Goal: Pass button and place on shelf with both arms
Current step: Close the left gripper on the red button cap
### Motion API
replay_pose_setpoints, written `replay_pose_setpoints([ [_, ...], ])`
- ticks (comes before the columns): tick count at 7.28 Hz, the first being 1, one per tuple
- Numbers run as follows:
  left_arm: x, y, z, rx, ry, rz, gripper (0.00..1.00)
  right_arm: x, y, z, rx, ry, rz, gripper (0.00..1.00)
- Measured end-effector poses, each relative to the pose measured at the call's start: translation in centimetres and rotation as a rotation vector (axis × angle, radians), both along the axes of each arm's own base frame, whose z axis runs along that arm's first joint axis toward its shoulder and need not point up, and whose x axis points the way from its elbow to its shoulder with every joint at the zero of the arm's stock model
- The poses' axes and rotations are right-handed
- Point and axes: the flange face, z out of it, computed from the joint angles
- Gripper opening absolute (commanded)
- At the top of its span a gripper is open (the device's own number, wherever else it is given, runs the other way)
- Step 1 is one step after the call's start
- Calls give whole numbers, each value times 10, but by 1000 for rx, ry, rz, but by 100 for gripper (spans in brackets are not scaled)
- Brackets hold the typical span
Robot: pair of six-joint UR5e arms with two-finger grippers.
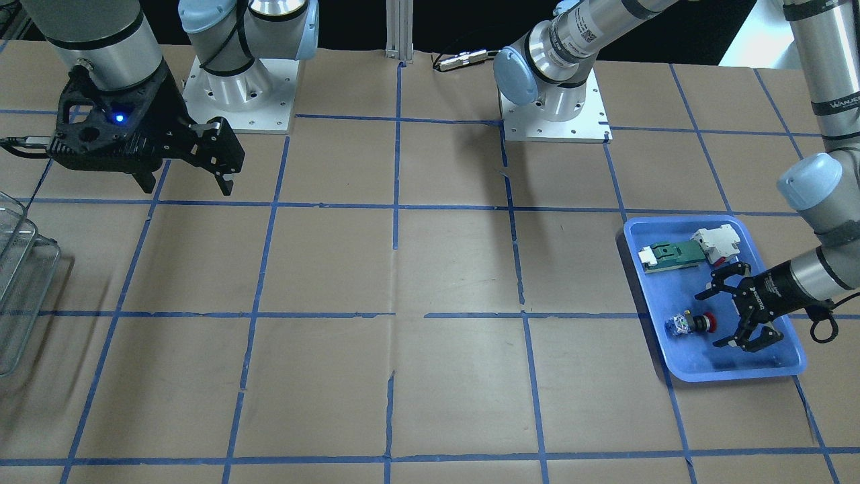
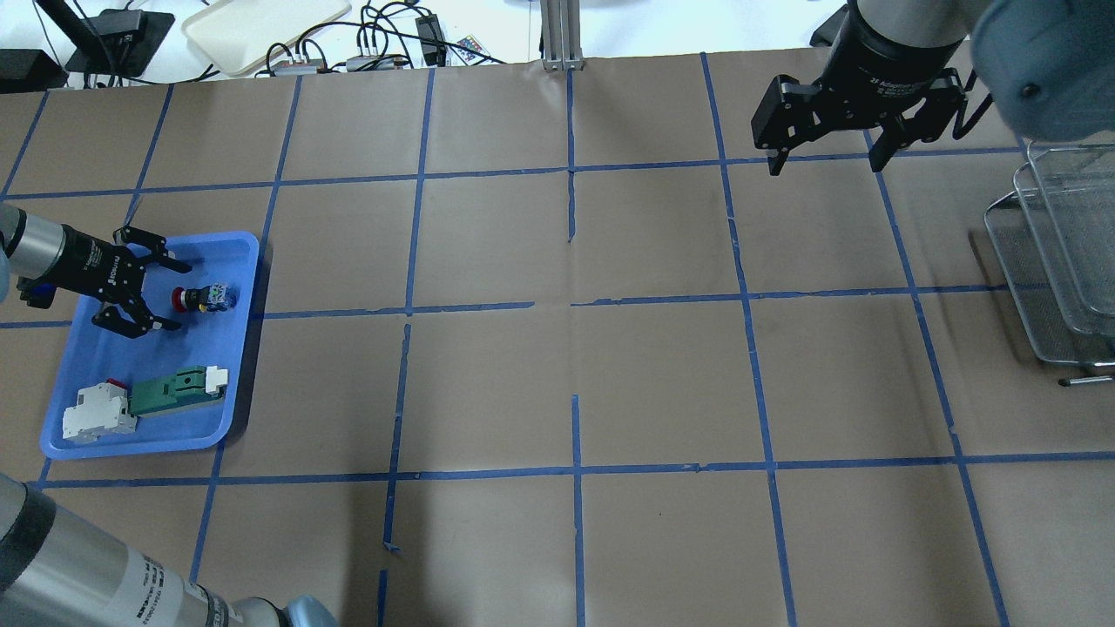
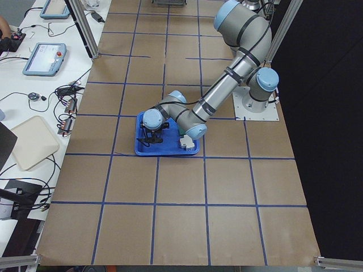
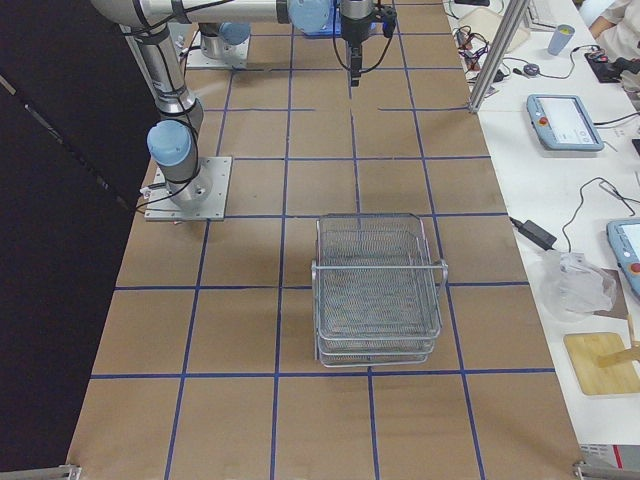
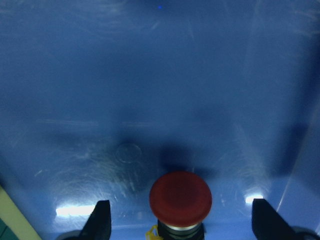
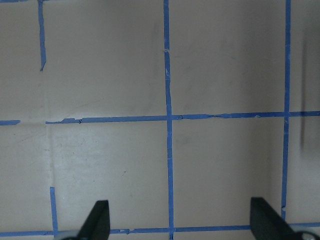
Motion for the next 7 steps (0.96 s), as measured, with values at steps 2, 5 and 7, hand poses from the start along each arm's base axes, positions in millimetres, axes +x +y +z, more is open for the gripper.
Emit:
replay_pose_setpoints([
  [2, 0, 0, -6, 11, 8, 1, 93, 0, 0, 0, -1, 0, 1, 100],
  [5, 0, 0, -9, 16, 13, 2, 4, 0, 0, 0, 1, 0, 1, 100],
  [7, 0, 0, -9, 20, 12, 5, 0, 0, 1, 0, 3, 0, 1, 100],
])
